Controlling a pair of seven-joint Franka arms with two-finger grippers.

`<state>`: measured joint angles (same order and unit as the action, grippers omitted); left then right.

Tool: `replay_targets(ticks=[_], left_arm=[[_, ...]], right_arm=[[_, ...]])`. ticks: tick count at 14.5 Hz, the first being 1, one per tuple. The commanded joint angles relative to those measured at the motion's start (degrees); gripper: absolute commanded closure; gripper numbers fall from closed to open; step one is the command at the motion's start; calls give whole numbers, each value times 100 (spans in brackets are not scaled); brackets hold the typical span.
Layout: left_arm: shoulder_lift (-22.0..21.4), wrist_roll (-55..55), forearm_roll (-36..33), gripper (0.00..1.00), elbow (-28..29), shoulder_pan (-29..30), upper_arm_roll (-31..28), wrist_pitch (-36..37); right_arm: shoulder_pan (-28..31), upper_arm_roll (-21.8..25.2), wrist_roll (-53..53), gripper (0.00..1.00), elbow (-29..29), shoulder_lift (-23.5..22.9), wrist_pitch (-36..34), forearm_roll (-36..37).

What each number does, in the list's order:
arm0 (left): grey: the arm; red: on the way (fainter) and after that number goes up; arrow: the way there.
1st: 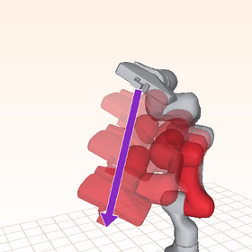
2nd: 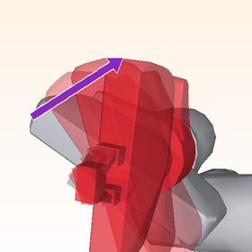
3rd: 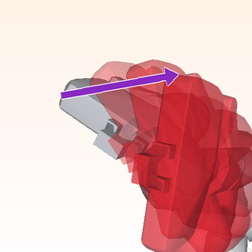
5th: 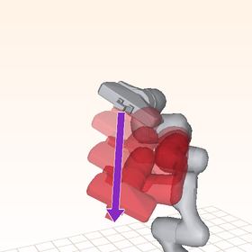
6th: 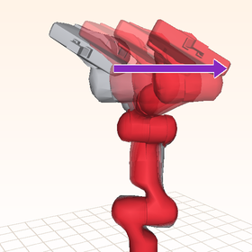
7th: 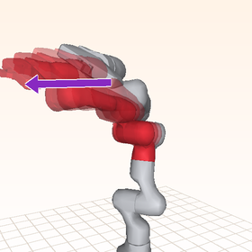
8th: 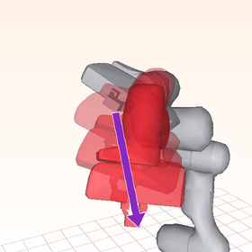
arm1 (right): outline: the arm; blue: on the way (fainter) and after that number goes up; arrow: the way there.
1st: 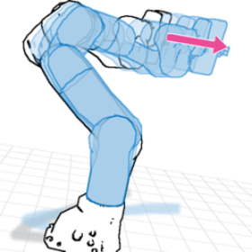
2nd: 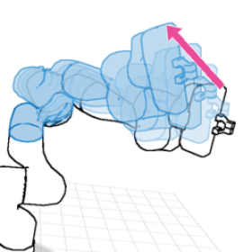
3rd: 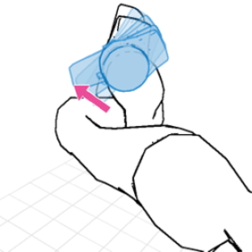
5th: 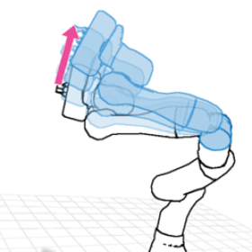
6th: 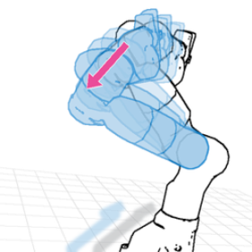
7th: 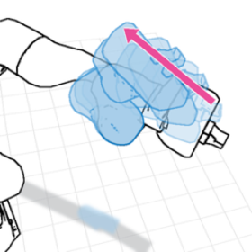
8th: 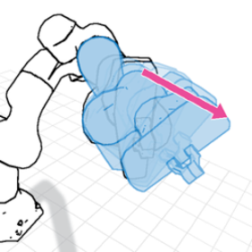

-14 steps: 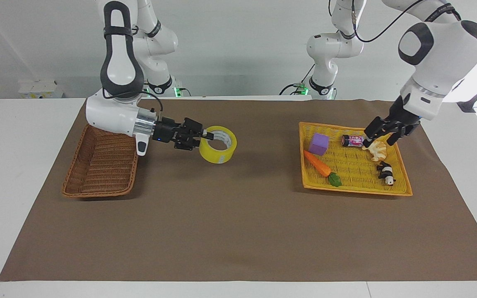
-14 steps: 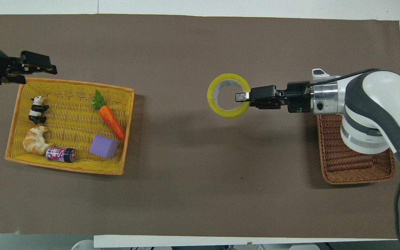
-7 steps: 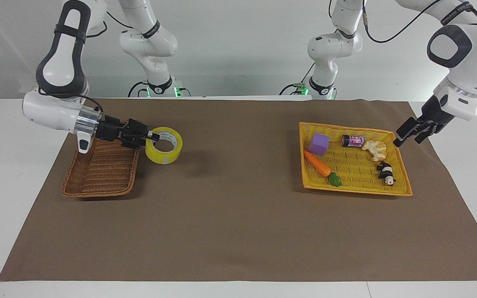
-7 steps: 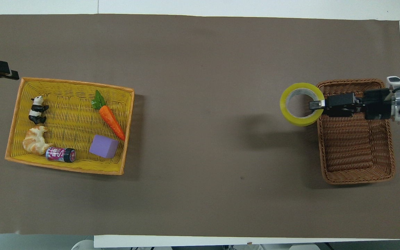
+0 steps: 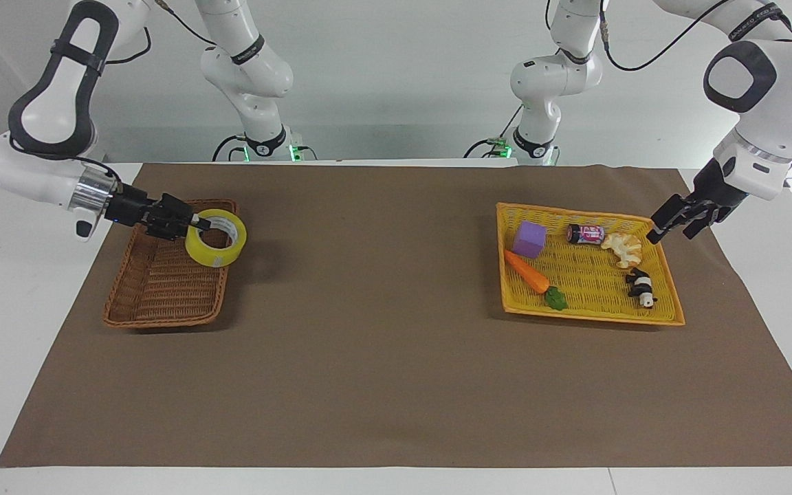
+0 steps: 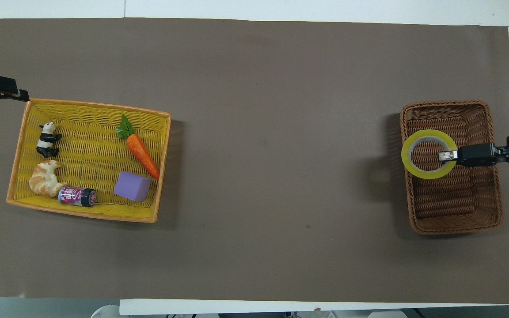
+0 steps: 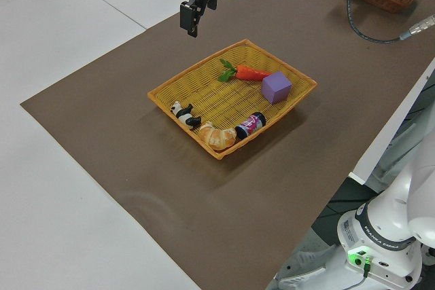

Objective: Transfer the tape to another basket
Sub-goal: 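Lower the tape into the brown basket and open the right gripper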

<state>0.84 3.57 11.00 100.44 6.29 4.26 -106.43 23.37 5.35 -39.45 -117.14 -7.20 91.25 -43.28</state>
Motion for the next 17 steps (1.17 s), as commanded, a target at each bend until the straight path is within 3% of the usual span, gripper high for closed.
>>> replay_targets(ticks=[1,7,14,16,17], left_arm=[[-102,-67,-316,0,64,-40,-13,8],[-207,-416,-931,0,-24,-224,84,543],[-172,-603,-1283,0,-235,-462,58,798],[-172,-647,-1302,0,-235,-462,49,930],[-181,-751,-1302,0,-244,-453,49,983]], right_arm=[[316,-78,-579,100,305,-369,-196,424],[589,-78,-1064,100,314,-676,-143,707],[519,-78,-1293,100,165,-695,217,874],[502,-78,-1293,96,156,-695,288,900],[493,-78,-1293,82,156,-695,297,909]])
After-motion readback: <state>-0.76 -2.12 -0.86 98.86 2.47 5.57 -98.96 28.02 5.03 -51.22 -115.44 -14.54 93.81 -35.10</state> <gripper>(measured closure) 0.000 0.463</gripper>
